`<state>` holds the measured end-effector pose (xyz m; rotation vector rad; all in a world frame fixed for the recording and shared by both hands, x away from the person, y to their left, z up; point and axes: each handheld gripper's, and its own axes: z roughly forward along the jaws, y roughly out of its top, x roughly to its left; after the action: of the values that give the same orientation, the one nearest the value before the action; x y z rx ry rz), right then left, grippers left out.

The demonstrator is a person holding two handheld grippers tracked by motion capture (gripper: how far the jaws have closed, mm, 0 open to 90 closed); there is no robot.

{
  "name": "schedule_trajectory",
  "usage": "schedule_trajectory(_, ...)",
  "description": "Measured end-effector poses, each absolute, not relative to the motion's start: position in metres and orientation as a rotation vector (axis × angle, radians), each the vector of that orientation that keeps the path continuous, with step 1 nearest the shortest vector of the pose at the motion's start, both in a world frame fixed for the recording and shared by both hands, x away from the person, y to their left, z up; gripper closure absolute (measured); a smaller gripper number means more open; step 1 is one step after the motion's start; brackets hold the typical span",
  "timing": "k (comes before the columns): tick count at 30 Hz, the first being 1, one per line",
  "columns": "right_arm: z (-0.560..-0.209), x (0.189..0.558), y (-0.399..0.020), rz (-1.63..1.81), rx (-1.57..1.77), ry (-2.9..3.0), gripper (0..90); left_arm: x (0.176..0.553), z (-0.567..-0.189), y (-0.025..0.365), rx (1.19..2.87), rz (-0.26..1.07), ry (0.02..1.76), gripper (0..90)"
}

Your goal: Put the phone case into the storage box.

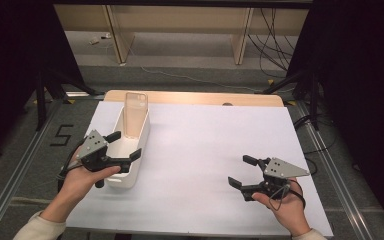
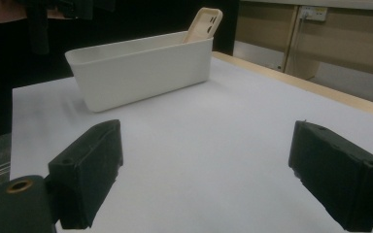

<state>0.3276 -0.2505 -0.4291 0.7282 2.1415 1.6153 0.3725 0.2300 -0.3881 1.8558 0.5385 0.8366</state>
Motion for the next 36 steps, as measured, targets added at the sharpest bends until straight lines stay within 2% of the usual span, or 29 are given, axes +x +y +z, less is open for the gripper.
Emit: schedule_trajectory(36, -0.429, 0.328, -0.25, 1.623, 0.72, 2.142, 13.6, 0.35, -0.407, 0.222, 1.816, 0.788, 0.539, 8.4)
